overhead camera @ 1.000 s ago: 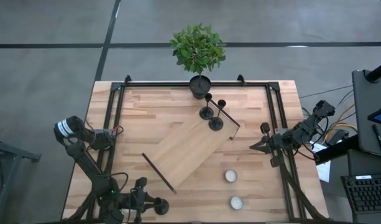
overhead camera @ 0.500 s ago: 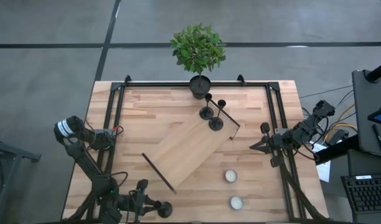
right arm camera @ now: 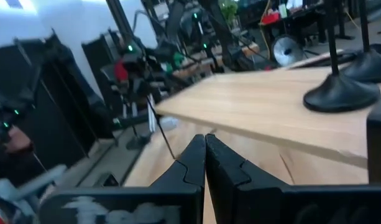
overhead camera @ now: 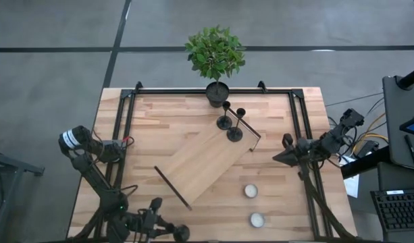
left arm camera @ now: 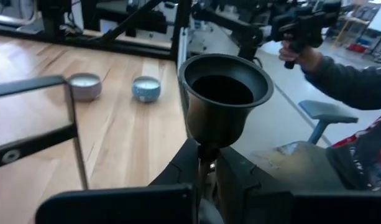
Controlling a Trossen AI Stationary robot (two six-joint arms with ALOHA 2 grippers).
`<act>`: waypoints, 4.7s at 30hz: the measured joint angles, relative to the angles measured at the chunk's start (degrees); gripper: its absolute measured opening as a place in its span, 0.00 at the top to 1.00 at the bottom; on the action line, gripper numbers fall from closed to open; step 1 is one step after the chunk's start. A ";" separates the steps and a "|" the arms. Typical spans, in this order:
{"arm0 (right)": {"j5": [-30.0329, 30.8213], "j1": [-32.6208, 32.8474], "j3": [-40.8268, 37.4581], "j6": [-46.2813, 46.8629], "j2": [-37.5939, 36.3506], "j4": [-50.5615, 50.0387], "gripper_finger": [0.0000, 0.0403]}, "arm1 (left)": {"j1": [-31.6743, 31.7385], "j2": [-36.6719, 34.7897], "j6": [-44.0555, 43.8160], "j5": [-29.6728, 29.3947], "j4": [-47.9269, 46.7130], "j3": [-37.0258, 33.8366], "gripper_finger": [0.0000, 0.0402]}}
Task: Pick & Place candle stick holders
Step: Put the black candle holder on the shelf aligned with the other candle holder
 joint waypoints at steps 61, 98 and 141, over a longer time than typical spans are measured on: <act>-12.87 -2.10 47.91 -7.94 85.05 22.06 0.62 | 18.20 -1.84 16.51 9.35 -0.36 11.28 0.94; -12.12 -7.34 63.52 -7.18 100.01 17.37 0.65 | 19.49 -1.77 18.33 9.17 -0.31 11.19 0.94; -10.60 -7.97 62.98 -11.54 92.38 9.58 0.97 | 19.14 -1.64 16.30 9.42 -0.86 11.03 0.61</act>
